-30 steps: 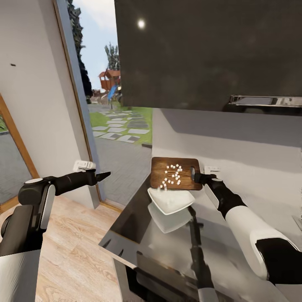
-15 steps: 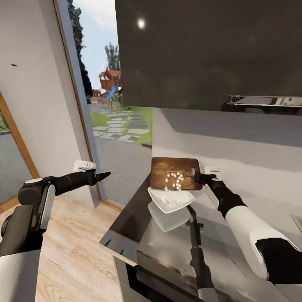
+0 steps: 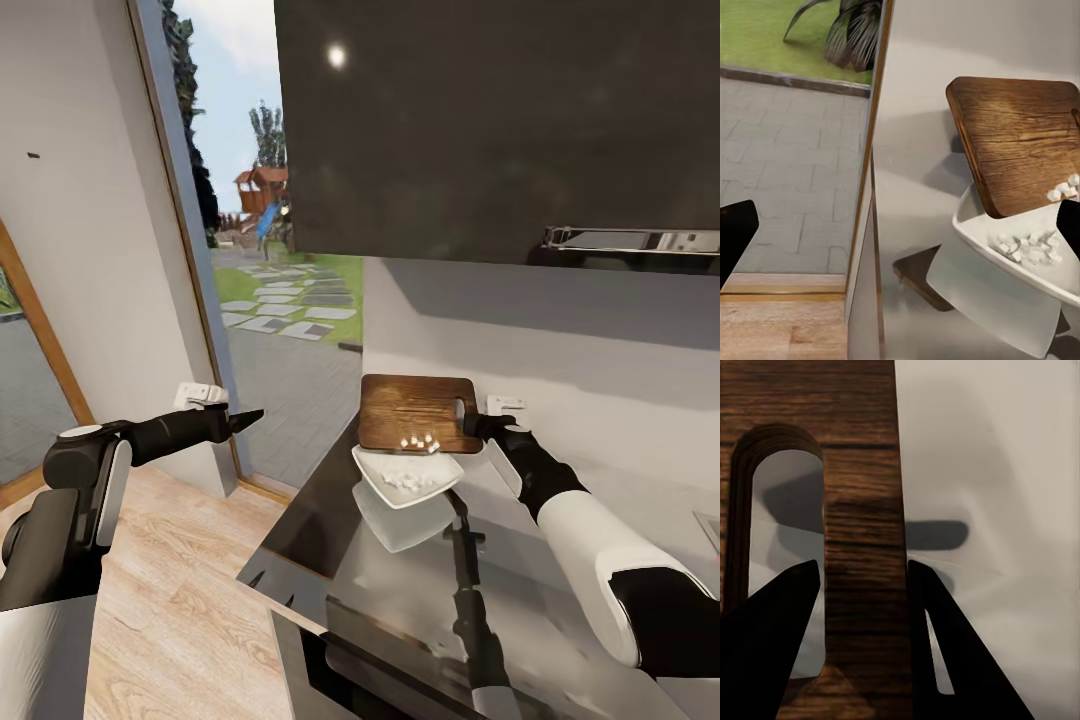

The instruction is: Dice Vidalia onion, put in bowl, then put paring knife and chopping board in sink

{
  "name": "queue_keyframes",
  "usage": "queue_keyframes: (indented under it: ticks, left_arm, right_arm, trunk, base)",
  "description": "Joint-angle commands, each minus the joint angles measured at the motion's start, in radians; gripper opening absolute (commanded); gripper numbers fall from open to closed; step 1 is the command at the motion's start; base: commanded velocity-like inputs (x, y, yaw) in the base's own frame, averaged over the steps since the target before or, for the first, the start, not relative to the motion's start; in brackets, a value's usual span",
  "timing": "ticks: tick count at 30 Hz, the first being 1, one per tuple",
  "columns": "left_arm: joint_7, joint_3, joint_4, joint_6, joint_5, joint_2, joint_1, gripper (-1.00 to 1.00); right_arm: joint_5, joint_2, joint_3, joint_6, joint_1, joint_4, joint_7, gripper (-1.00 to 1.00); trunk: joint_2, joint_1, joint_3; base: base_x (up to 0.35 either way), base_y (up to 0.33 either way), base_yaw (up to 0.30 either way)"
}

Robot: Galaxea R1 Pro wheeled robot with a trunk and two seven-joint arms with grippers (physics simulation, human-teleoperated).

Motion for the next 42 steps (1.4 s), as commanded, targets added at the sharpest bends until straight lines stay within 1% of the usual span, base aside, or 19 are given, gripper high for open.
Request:
queue_keyframes:
  ticks: [1, 35, 38, 40, 42]
  left_arm:
    - [-0.004, 0.001, -0.001, 0.007, 0.0, 0.0, -0.001, 1.0]
    - [-0.004, 0.001, -0.001, 0.007, 0.0, 0.0, -0.001, 1.0]
    - [-0.004, 0.001, -0.001, 0.007, 0.0, 0.0, -0.001, 1.0]
    - [-0.004, 0.001, -0.001, 0.007, 0.0, 0.0, -0.001, 1.0]
    - [-0.004, 0.0, -0.001, 0.007, 0.0, 0.0, -0.001, 1.0]
  right_arm:
    - [-0.011, -0.001, 0.008, 0.005, -0.001, -0.002, -0.007, -1.0]
    - [-0.011, -0.001, 0.006, 0.011, -0.001, -0.008, -0.008, -1.0]
    - [-0.011, -0.001, 0.003, 0.022, -0.001, -0.014, -0.01, -1.0]
    - [-0.012, -0.001, 0.002, 0.044, -0.001, -0.025, -0.011, -1.0]
    - [-0.012, -0.001, 0.002, 0.11, -0.001, -0.051, -0.011, -1.0]
  trunk:
    - [-0.001, 0.0, -0.001]
    - [-0.001, 0.0, -0.001]
    - [-0.001, 0.0, -0.001]
    - [-0.001, 0.0, -0.001]
    - [-0.001, 0.0, -0.001]
  base:
    - [0.0, 0.0, 0.0]
    - [0.0, 0.0, 0.0]
    - [0.0, 0.0, 0.0]
    - [0.0, 0.0, 0.0]
    - [0.0, 0.0, 0.0]
